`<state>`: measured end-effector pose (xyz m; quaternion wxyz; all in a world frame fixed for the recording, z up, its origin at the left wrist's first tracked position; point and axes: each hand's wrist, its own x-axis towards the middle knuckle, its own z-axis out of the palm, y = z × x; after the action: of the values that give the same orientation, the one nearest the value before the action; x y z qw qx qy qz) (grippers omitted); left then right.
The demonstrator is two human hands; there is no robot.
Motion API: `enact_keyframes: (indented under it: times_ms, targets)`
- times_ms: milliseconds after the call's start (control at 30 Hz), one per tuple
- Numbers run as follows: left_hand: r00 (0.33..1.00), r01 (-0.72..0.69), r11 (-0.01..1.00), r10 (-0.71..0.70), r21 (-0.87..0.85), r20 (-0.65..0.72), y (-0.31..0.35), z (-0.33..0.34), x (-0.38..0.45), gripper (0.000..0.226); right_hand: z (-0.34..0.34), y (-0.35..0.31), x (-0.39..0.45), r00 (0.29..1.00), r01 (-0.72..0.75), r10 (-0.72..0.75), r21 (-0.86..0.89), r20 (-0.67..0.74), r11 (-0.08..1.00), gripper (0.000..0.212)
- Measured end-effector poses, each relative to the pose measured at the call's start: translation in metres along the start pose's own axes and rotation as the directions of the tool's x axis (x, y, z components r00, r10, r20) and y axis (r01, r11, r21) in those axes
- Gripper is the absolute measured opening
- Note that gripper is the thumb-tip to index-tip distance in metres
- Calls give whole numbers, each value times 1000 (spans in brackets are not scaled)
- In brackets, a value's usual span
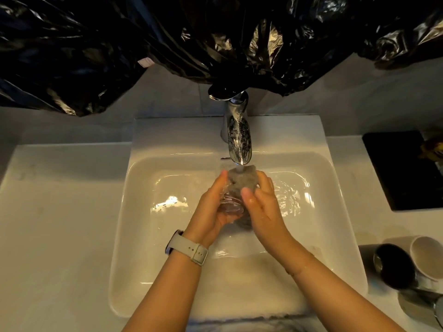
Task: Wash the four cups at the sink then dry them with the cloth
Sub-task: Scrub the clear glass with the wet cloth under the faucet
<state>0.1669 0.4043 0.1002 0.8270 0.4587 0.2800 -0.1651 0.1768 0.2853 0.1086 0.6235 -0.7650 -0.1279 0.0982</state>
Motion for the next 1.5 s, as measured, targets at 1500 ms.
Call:
enact_keyframes:
  times_ms: [1500]
  targets:
    - [993, -108, 977, 114, 184, -25, 16, -9, -8, 64, -6, -2, 11, 999, 38, -38, -5, 26, 999, 20]
